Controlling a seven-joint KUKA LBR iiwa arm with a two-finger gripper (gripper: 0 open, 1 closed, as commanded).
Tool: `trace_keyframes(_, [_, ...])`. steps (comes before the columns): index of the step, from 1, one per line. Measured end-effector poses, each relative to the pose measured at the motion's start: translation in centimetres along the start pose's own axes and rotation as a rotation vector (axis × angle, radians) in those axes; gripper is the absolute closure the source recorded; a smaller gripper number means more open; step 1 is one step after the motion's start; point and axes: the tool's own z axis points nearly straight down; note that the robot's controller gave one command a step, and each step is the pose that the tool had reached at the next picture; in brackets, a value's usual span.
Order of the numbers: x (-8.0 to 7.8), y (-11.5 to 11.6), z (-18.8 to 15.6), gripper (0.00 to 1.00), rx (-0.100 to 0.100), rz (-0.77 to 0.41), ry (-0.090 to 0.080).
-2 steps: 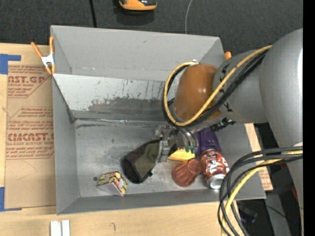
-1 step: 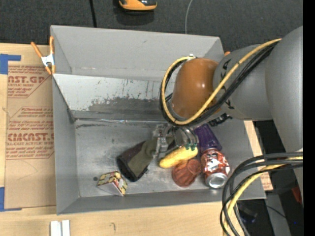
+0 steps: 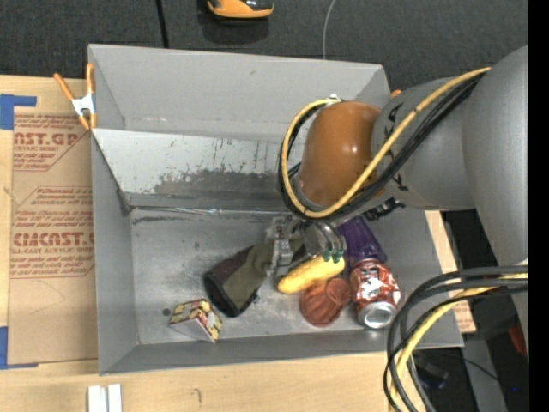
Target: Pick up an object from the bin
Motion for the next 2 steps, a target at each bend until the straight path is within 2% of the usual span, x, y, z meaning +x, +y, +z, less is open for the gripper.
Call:
trace_keyframes(1, [0.1, 0.3, -3.9, 1.0, 0.0, 0.001, 0.009])
trace_keyframes(2, [0.7, -0.5, -9.4, 1.0, 0.001, -0.007, 0.004])
